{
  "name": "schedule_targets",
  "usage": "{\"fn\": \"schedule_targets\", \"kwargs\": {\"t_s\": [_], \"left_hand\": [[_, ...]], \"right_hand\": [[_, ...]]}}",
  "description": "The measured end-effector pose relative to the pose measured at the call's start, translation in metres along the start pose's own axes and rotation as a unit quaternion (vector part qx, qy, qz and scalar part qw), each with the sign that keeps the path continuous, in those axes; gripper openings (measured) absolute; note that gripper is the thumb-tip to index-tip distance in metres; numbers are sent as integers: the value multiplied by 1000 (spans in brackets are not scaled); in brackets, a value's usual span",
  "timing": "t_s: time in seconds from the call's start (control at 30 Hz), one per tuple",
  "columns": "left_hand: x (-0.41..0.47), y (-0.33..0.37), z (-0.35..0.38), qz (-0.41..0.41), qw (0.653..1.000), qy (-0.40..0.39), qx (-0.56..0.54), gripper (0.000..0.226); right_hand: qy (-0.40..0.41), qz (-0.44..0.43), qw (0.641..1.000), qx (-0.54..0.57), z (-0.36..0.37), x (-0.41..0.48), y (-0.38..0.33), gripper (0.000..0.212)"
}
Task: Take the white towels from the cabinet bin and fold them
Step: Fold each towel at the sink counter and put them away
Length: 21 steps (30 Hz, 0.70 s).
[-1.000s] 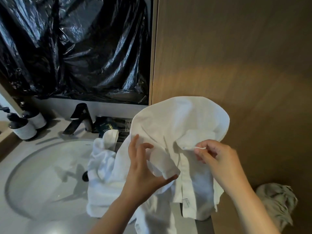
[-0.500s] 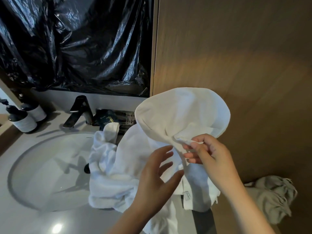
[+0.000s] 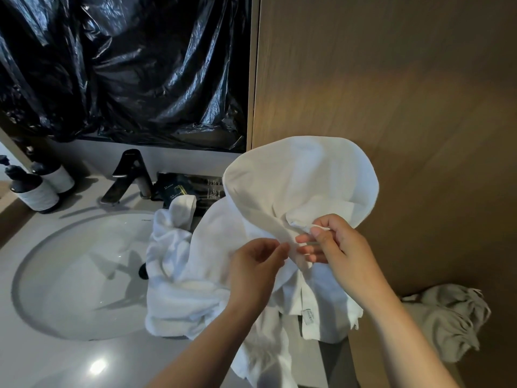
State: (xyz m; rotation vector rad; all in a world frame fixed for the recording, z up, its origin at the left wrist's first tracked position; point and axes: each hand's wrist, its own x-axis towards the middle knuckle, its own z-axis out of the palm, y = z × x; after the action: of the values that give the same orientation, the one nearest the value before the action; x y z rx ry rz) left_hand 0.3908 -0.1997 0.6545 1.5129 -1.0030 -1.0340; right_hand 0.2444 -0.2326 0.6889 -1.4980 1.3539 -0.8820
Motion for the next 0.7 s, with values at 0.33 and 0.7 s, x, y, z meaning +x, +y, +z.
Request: {"fn": "schedule_targets", "kwargs": {"t_s": [0.33, 0.7], "left_hand": [[7, 27, -16, 104, 988, 103, -50, 12], [28, 67, -54, 32, 965, -138, -223, 34]], "right_hand": [[28, -117, 991, -65, -14, -7, -5, 10], [92, -259, 950, -145, -13, 9, -33, 11]]}}
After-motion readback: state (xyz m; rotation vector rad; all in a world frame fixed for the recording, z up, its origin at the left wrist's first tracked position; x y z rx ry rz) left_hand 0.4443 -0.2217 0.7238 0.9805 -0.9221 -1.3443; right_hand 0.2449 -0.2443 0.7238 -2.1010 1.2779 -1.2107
